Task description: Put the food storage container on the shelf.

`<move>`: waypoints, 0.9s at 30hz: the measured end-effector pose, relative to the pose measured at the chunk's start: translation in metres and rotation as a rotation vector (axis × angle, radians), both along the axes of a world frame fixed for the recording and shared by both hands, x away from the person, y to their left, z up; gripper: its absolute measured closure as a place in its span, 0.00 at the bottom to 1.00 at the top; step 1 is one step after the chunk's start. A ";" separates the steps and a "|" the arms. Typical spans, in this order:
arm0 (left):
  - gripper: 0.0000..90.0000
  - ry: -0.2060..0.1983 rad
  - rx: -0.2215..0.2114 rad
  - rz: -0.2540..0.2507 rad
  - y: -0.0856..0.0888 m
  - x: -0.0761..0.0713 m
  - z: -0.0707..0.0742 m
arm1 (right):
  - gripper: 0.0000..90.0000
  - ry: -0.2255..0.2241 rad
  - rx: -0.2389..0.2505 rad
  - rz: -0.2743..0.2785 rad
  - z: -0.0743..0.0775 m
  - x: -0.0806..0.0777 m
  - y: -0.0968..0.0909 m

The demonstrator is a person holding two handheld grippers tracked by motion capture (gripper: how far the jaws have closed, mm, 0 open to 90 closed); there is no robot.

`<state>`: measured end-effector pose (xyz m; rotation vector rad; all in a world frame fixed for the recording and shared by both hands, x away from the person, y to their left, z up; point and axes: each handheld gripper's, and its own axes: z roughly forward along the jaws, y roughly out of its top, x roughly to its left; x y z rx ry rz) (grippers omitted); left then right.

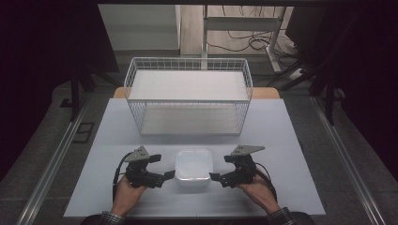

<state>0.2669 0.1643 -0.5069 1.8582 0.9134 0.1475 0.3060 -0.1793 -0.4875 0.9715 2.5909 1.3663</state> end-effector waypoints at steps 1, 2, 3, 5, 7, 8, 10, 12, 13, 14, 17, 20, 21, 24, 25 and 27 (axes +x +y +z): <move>0.09 0.001 0.000 -0.004 -0.001 0.000 0.001 | 0.04 0.000 0.000 0.000 0.000 0.000 0.000; 0.09 0.008 -0.001 -0.016 -0.003 0.002 0.001 | 0.04 0.021 0.013 -0.008 0.002 0.003 0.004; 0.09 0.008 -0.001 -0.016 -0.003 0.002 0.001 | 0.04 0.021 0.013 -0.008 0.002 0.003 0.004; 0.08 0.011 0.004 -0.028 -0.007 0.004 0.003 | 0.03 0.035 0.024 -0.018 0.003 0.006 0.008; 0.07 0.017 0.002 -0.044 -0.012 0.007 0.004 | 0.03 0.050 0.018 -0.015 0.004 0.008 0.013; 0.07 0.022 0.013 -0.056 -0.019 0.012 0.005 | 0.05 0.053 -0.003 -0.005 0.004 0.010 0.020; 0.08 0.025 0.024 -0.055 -0.022 0.015 0.006 | 0.06 0.053 -0.021 0.006 0.004 0.012 0.027; 0.09 0.014 0.055 -0.058 -0.028 0.019 0.006 | 0.07 0.052 -0.030 0.009 0.004 0.013 0.030; 0.09 0.015 0.064 -0.056 -0.030 0.021 0.004 | 0.07 0.053 -0.039 0.013 0.003 0.014 0.033; 0.09 0.023 0.063 -0.056 -0.032 0.021 0.002 | 0.08 0.056 -0.044 0.014 0.003 0.016 0.035; 0.09 0.053 0.068 -0.064 -0.034 0.023 -0.004 | 0.08 0.064 -0.059 0.008 -0.001 0.020 0.040; 0.10 0.094 0.036 -0.088 -0.035 0.025 -0.010 | 0.11 0.099 -0.064 -0.001 -0.005 0.022 0.039; 0.11 0.107 0.020 -0.093 -0.035 0.025 -0.011 | 0.13 0.114 -0.054 -0.001 -0.006 0.023 0.038; 0.16 0.136 0.011 -0.084 -0.034 0.023 -0.010 | 0.19 0.153 -0.042 0.005 -0.005 0.021 0.035; 0.18 0.141 0.011 -0.079 -0.033 0.022 -0.009 | 0.22 0.166 -0.044 -0.001 -0.005 0.020 0.033; 0.25 0.159 -0.007 -0.058 -0.029 0.018 -0.008 | 0.30 0.193 -0.037 -0.014 -0.003 0.018 0.030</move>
